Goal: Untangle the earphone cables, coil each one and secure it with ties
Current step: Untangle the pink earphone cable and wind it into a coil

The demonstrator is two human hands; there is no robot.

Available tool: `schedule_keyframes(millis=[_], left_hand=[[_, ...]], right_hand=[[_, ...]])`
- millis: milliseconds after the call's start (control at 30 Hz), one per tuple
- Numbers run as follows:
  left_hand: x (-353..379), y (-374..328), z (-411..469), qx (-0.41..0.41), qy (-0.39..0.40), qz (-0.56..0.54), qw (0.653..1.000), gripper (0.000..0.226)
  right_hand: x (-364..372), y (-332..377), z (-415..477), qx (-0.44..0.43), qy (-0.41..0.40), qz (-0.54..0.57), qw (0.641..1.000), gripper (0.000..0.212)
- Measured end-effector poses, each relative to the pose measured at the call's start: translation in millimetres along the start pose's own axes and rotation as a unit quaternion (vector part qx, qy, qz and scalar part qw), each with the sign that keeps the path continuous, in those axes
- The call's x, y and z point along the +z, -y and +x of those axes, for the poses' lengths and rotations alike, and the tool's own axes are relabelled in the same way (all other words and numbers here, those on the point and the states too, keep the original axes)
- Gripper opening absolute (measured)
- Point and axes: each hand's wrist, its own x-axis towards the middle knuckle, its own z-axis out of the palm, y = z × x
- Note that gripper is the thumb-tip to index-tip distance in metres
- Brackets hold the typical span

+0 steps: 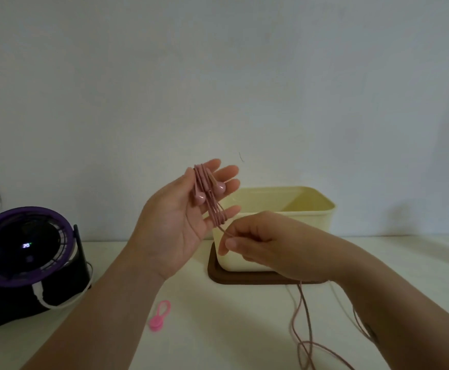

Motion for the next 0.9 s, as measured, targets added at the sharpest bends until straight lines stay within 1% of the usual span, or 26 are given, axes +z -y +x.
schedule_keyframes(millis=[67,167,200,267,333,433,467,533,600,633,733,800,900], left_hand=[[-3.7,5.3,0.5,0.005,-0.002,0.115,0.993,0.037],[-7.7,10.1,-2.5,-0.024,0.040,0.250,0.967,0.036],[-7.9,12.1,-4.1,-0.034,0.063,0.280,0.957,0.038],[-5.5,14.3,-7.8,-0.060,0.101,0.301,0.946,0.039],[-1.5,14.7,-10.0,-0.089,0.123,0.286,0.946,0.039],[4.5,12.1,-11.6,-0.111,0.152,0.195,0.963,0.039],[6.0,9.8,-11.8,-0.111,0.157,0.156,0.969,0.040],[6.5,5.2,-10.8,-0.109,0.153,0.081,0.979,0.039],[6.1,1.4,-9.1,-0.105,0.134,0.010,0.985,0.038],[6.4,0.0,-8.5,-0.100,0.120,-0.015,0.988,0.038],[10.1,-1.4,-8.1,-0.087,0.078,-0.041,0.992,0.043],[12.1,-2.0,-8.0,-0.074,0.065,-0.041,0.994,0.042],[14.4,-2.3,-6.9,-0.056,0.050,-0.056,0.996,0.040]], right_hand=[[-7.6,7.3,-5.6,-0.005,-0.010,-0.021,1.000,0.022],[-22.0,12.7,-11.6,-0.010,-0.082,-0.017,0.996,0.025],[-26.8,12.3,-12.9,-0.014,-0.115,-0.003,0.993,0.025],[-35.5,8.6,-14.4,-0.020,-0.180,0.032,0.983,0.026],[-38.8,0.8,-12.3,-0.016,-0.224,0.051,0.973,0.028],[-31.6,-12.9,-3.3,-0.006,-0.241,0.069,0.968,0.031],[-27.5,-17.1,-0.2,-0.002,-0.231,0.069,0.971,0.034],[-17.3,-21.7,5.0,0.006,-0.180,0.056,0.982,0.037],[-6.5,-22.5,8.4,0.003,-0.124,0.058,0.991,0.039],[-2.6,-21.6,9.5,0.003,-0.109,0.070,0.992,0.039],[-1.8,-18.4,8.2,0.017,-0.095,0.096,0.991,0.040],[-4.8,-16.8,5.8,0.020,-0.059,0.097,0.993,0.037],[-1.1,-14.3,4.6,0.020,-0.024,0.068,0.997,0.034]])
